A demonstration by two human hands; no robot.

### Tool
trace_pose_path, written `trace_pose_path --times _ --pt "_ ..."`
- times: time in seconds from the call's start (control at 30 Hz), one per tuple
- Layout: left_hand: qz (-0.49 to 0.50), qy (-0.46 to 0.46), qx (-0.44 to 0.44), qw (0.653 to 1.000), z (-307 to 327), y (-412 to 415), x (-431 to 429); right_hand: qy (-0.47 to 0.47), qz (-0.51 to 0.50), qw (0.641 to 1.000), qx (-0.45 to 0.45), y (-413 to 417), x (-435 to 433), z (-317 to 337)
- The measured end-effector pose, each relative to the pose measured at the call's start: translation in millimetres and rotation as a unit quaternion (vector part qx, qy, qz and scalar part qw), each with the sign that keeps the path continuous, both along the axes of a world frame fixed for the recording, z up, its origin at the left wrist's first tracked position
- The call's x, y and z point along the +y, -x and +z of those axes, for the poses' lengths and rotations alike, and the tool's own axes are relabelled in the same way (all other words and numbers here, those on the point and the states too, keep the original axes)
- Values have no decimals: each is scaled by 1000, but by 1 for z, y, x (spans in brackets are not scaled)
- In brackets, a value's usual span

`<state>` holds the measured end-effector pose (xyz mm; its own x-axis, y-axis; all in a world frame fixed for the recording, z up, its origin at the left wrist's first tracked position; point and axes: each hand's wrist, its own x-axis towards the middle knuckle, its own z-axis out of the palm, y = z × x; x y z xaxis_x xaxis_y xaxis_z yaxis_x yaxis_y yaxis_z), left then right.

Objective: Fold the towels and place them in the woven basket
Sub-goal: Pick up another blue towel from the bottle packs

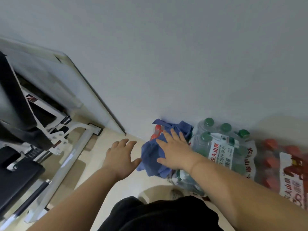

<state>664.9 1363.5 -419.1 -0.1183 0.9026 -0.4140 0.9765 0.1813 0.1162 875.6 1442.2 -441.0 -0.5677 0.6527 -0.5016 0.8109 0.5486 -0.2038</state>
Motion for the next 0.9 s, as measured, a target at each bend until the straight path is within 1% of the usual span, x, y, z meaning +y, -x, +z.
trace_pose_path --times 0.1,0.17,0.27,0.33,0.43,0.57,0.7,0.83,0.9 --pt "-21 27 -18 999 -22 20 22 42 -25 998 -45 20 18 -25" --pt "-33 44 -41 998 -37 34 40 80 -56 993 -59 34 28 -41" --pt "-57 86 -83 991 -58 56 73 129 -146 980 -35 51 36 -62" --pt "-73 120 -111 984 -70 70 90 139 -202 969 -22 60 33 -73" --pt "-99 157 -138 973 -83 82 110 151 -248 957 -16 70 27 -89" --pt "-130 213 -155 956 -109 84 130 210 -297 931 -41 87 23 -112" --pt "-111 251 -192 942 -126 70 143 241 -356 903 -29 101 13 -128" --pt "-34 307 -259 915 -144 56 152 239 -367 899 -18 101 4 -135" --pt "-13 324 -274 905 -156 51 152 242 -375 895 -7 100 3 -136"
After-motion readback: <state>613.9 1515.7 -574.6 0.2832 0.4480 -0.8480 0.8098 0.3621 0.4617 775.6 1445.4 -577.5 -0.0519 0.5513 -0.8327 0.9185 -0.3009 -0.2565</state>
